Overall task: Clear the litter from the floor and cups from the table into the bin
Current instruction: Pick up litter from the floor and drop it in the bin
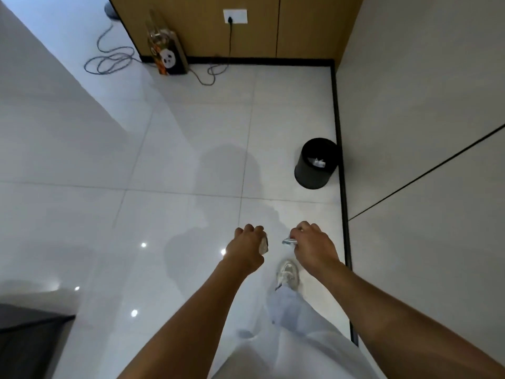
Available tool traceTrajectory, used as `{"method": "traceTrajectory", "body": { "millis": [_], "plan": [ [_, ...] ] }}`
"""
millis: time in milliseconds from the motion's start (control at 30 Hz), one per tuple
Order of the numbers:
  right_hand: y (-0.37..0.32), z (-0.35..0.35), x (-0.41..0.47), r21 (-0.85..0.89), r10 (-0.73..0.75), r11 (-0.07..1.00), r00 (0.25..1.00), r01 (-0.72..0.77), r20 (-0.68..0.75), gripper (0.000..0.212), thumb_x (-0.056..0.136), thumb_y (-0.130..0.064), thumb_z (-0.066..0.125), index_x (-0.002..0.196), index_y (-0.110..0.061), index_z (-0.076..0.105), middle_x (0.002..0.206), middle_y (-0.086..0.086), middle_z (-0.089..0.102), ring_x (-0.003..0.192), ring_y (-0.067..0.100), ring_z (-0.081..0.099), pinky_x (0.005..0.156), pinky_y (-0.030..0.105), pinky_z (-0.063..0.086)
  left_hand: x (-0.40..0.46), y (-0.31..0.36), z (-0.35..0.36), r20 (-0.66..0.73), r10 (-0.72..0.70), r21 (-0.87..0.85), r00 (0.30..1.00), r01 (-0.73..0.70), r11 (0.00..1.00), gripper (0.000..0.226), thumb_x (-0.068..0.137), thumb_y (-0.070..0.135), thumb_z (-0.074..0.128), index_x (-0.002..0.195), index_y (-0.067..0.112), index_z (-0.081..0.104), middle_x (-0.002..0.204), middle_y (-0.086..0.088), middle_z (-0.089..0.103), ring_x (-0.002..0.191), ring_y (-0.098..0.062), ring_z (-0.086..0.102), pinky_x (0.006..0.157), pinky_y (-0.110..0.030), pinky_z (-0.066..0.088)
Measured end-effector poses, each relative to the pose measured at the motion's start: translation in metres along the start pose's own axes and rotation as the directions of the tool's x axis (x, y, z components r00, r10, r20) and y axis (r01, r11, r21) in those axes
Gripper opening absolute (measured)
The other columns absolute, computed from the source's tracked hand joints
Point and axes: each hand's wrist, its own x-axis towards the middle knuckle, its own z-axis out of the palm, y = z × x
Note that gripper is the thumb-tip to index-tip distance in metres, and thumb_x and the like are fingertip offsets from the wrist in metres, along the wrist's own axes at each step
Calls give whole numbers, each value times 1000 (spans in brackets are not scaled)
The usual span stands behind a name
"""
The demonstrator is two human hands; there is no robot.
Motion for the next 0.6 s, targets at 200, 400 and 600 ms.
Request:
{"method": "traceTrajectory", "body": {
  "millis": [200, 400, 600],
  "plan": [
    [77, -57, 69, 96, 92, 992, 995, -87, -48, 30, 88, -6, 50, 113, -18, 63, 120, 0, 53, 110, 21, 49, 86, 32, 46, 97, 70, -39, 36, 43, 26, 998, -44, 999, 64, 80, 10, 63, 138, 18, 37, 132, -5, 44, 121, -26, 39, 83, -33, 45],
    [133, -86, 134, 160, 160, 976, 986, -151, -50, 27, 87, -8, 54, 112, -15, 64, 119, 2, 54, 109, 25, 50, 83, 33, 48, 179, 110, -66, 92, 85, 61, 992, -90, 994, 66, 82, 15, 66, 140, 19, 35, 136, -4, 42, 125, -26, 37, 88, -37, 47],
    [184, -113, 223, 164, 217, 963, 976, -214, -1, 24, 89, -10, 54, 112, -16, 62, 118, 3, 53, 107, 24, 51, 84, 36, 49, 286, 138, -91, 132, 139, 110, 981, -154, 982, 66, 81, 13, 65, 140, 19, 35, 132, -4, 44, 123, -25, 39, 87, -35, 47]
  ]
}}
